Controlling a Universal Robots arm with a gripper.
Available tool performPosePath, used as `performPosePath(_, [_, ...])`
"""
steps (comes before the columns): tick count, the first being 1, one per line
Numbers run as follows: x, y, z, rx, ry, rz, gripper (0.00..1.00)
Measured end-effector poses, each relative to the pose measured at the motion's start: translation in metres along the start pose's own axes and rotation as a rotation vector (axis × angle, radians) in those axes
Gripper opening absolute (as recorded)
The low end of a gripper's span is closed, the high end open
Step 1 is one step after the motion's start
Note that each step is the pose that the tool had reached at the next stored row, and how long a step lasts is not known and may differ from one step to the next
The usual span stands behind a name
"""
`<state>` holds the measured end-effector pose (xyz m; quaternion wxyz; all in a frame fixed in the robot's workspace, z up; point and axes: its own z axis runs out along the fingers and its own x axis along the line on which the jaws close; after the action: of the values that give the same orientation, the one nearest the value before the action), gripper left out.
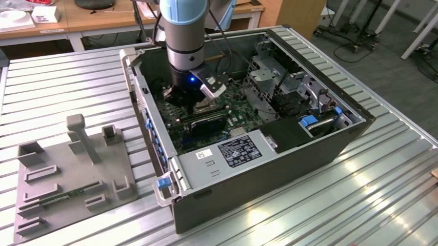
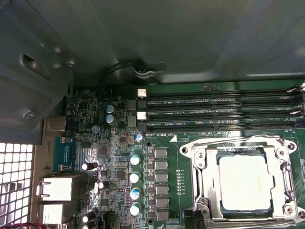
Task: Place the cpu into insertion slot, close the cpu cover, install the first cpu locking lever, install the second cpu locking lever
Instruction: 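Install the second cpu locking lever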
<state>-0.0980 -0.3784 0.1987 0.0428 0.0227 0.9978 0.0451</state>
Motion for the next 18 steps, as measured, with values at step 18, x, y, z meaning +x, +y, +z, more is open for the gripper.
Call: performPosePath(18, [0.0021, 0.0004, 0.0038, -0.0028, 0.0001, 0.000, 0.10])
